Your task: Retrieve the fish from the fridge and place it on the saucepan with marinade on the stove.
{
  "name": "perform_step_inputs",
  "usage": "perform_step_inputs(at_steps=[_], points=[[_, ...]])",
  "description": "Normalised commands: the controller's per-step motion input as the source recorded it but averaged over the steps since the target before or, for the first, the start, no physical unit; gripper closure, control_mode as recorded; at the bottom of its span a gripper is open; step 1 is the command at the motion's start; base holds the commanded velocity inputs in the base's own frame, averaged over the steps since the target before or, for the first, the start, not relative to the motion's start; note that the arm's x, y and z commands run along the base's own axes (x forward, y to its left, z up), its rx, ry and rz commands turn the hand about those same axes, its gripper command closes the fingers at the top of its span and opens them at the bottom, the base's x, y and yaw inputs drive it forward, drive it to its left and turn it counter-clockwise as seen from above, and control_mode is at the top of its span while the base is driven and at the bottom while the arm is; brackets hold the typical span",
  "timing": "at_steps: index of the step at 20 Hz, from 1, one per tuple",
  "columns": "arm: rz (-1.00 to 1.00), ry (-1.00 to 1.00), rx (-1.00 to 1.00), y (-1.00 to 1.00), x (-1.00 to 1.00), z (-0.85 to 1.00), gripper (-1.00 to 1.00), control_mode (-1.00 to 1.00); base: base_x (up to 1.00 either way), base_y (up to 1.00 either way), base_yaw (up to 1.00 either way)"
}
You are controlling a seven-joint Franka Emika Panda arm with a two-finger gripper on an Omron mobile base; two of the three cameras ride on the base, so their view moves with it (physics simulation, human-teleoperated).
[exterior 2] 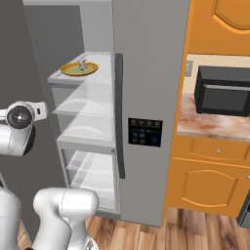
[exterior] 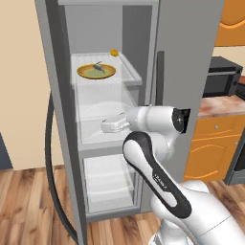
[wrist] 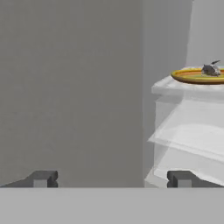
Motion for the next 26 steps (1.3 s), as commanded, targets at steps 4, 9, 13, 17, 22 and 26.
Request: perform_step_inputs(at_steps=[4, 9, 13, 17, 22, 26], points=[[-0.47, 0.16, -0.14, -1.00, -0.15, 0.29, -1.00, -1.00, 0.00, 0.00, 0.00], [-0.43, 0.37, -0.30, -0.64, -0.02, 0.01, -1.00, -1.00, 0.00, 0.00, 0.00], [-0.34, 0.53, -0.31, -0.31, 0.00, 0.00, -1.00, -1.00, 0.00, 0.00, 0.00], [-0.05, 0.09, -0.02, -0.02, 0.00, 0.00, -1.00, -1.00, 0.00, 0.00, 0.00], [0.00, 0.00, 0.00, 0.00, 0.00, 0.00, -1.00, -1.00, 0.00, 0.00, 0.00], [0.00, 0.06, 0.02, -0.18, 0.00, 0.00, -1.00, -1.00, 0.00, 0.00, 0.00]])
